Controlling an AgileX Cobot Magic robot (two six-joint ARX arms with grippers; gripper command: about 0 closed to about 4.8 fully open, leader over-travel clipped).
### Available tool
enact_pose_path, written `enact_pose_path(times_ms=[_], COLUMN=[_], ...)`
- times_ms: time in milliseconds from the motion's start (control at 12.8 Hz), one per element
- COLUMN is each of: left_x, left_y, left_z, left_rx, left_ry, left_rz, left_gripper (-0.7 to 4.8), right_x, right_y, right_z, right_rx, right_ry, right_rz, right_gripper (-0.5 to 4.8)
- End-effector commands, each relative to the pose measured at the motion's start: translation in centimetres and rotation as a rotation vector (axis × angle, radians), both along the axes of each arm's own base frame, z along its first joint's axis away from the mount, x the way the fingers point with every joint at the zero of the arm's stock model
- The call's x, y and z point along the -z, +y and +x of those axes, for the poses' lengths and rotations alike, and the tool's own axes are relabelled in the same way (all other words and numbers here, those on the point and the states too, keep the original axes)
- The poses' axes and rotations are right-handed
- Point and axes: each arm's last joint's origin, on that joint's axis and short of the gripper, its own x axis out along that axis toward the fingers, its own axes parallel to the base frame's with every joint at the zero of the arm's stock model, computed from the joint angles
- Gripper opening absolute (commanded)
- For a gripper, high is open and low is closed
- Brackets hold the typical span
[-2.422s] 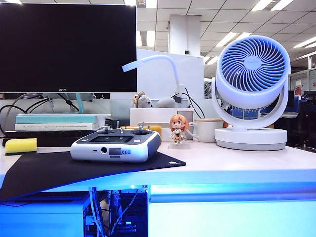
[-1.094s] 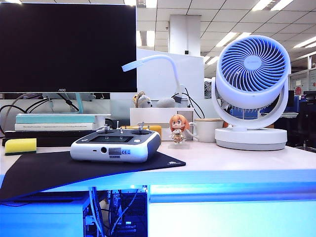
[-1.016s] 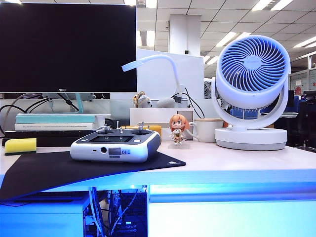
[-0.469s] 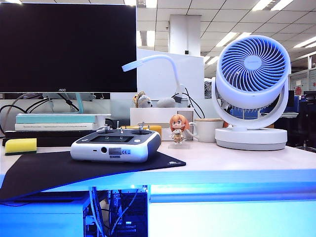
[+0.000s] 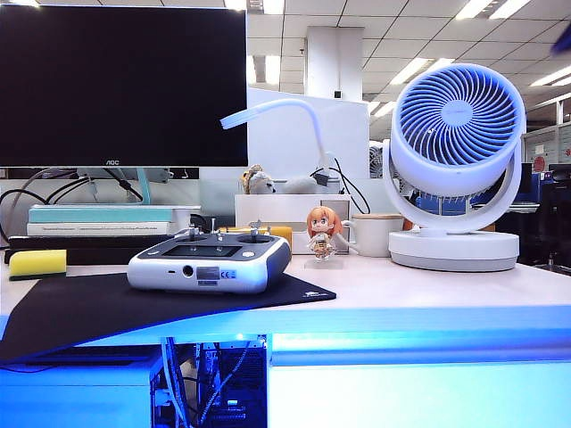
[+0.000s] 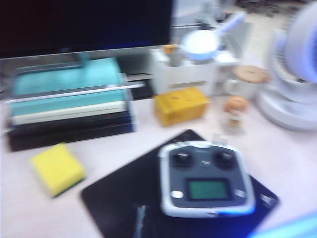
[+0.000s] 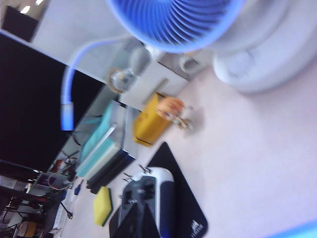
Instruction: Open the drawer, place the cleaning sponge inside, then close the drawer.
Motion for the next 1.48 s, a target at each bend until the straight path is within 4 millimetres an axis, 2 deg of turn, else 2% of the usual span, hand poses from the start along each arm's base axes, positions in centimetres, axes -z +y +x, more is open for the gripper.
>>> enact_pose_path(times_ms=[78,312,391,469,625,781,1016,1250,1484], left_x=[-0.4,-0.3,-0.3,-0.3,-0.3,-0.3,-0.3,-0.3,-0.3], left_y=[-1.1,-2.1,-2.6,-3.2,-3.2,-3.2,-3.2,-3.2,-3.2], left_z=[-0.2,-0.4,-0.5,-0.7,-0.6,-0.5,-0.5,-0.5,-0.5], left_rx=[0.081,0.106,0.149,0.17,0.169,0.17,0.17,0.17,0.17], left_ry=[-0.028,-0.029,-0.03,-0.031,-0.028,-0.027,-0.027,-0.028,-0.028], left_rz=[0.023,0.037,0.036,0.04,0.041,0.041,0.042,0.042,0.042], left_gripper=[-0.05,-0.05,-0.05,-0.05,-0.05,-0.05,-0.05,-0.05,-0.05], right_x=[0.6,1.3,2.1,4.7,8.3,11.4,14.1,15.3,16.2], right_y=[0.1,0.2,0.2,0.2,0.1,0.1,-0.1,-2.9,-5.8], right_z=[1.2,2.1,2.3,2.1,1.2,-0.3,-1.6,-1.3,-0.7], right_rx=[-0.023,-0.062,-0.075,-0.065,-0.016,-0.013,0.052,0.166,0.116], right_ry=[0.035,-0.068,-0.102,-0.016,0.068,0.01,0.063,0.108,0.032], right_rz=[0.016,0.022,0.053,0.079,0.074,0.071,0.078,0.096,0.136], right_gripper=[-0.05,-0.05,-0.05,-0.05,-0.05,-0.04,-0.04,-0.04,-0.04])
